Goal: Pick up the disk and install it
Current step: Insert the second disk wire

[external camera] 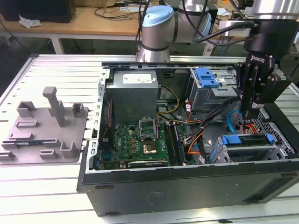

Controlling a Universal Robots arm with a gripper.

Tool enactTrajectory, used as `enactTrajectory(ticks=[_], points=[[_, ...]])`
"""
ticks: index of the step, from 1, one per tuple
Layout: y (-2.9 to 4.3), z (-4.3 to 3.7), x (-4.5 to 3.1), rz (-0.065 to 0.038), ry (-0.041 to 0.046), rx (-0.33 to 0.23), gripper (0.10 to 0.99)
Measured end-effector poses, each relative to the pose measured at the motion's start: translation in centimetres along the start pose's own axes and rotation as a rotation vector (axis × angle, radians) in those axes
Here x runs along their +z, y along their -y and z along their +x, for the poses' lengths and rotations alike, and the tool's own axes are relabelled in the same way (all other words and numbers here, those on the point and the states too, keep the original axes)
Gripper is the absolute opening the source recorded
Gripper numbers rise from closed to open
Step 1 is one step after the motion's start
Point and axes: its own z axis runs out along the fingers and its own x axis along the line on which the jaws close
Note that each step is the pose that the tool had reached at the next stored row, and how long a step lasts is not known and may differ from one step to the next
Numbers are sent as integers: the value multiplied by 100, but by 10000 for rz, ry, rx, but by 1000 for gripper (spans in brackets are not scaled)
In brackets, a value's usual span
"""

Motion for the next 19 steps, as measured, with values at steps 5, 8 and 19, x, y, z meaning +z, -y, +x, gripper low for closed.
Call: enactTrajectory(ticks=[5, 8, 19], points=[[0, -1, 3, 22, 1, -54, 365], [0, -3, 7, 22, 1, -55, 365], [-1, -10, 26, 22, 1, -55, 212]])
